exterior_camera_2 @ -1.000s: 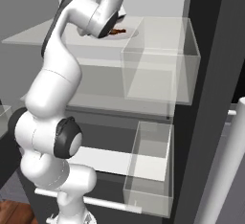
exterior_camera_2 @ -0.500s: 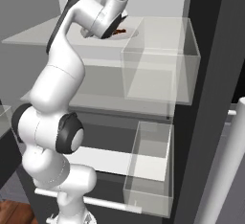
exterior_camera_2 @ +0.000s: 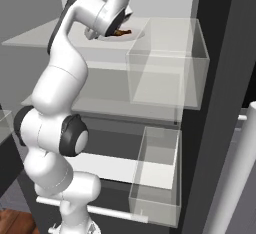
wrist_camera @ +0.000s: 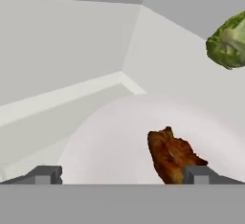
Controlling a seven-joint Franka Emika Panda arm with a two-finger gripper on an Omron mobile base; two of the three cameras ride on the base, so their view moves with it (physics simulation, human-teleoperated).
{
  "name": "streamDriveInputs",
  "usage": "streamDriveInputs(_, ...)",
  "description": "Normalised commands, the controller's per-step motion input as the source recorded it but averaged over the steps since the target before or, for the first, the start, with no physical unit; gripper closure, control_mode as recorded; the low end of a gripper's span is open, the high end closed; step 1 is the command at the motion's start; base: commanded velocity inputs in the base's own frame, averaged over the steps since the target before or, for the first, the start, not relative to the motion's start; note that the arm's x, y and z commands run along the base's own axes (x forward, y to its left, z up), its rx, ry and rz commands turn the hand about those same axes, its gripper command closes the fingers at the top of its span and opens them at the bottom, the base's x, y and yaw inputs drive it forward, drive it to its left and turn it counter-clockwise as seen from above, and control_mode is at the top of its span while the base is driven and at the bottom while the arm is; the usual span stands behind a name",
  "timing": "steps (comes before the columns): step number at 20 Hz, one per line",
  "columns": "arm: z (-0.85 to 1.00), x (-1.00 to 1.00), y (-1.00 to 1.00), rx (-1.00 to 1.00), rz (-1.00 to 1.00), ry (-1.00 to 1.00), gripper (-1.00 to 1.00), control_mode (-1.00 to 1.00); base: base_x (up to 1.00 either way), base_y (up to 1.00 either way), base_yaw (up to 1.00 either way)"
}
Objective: Retrieve the chicken drumstick from the fridge and place it on the saucepan with marinade on the stove.
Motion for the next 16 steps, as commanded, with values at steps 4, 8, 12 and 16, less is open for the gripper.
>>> streamDriveInputs(4,0.00,0.07,0.00,-0.06,0.06,0.00,-1.00,-1.00,0.00,0.00,0.00)
streamDriveInputs(8,0.00,0.01,0.00,-0.02,0.11,0.01,-1.00,-1.00,0.00,0.00,0.00)
streamDriveInputs(12,0.02,0.02,-0.07,0.00,0.10,0.00,-1.00,-1.00,0.00,0.00,0.00)
streamDriveInputs(16,0.02,0.15,-0.16,0.00,0.05,0.00,-1.00,-1.00,0.00,0.00,0.00)
